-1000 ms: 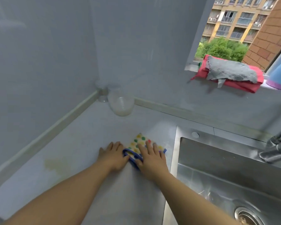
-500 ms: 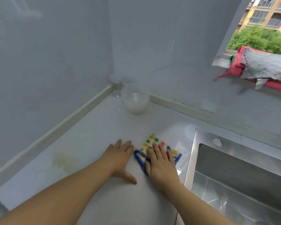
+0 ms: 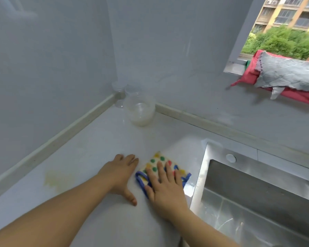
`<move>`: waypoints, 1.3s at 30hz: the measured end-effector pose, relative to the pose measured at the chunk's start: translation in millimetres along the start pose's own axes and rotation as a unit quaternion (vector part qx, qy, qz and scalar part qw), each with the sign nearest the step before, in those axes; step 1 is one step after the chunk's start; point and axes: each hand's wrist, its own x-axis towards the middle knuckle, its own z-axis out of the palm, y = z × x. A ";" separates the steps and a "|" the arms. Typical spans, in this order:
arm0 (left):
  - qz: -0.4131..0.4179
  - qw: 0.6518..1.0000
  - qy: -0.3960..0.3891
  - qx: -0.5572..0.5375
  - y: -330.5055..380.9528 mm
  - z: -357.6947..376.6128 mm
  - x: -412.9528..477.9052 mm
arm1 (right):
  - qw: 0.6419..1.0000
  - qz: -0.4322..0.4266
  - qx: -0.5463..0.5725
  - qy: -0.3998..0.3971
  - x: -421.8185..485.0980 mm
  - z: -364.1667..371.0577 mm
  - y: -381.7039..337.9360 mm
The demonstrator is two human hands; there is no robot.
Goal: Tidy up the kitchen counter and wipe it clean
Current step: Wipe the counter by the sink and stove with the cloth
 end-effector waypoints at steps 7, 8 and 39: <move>-0.014 0.999 0.001 -0.038 0.4 -3.3 3.6 | 0.986 0.159 0.060 -0.005 23.3 -29.9 52.4; -0.015 0.999 0.002 -0.038 0.8 -3.7 3.4 | 0.983 0.169 0.071 0.016 23.6 -27.0 40.4; -0.048 0.946 0.152 -0.284 -108.4 26.9 -42.6 | 0.989 0.124 0.086 0.006 19.2 -8.9 -99.9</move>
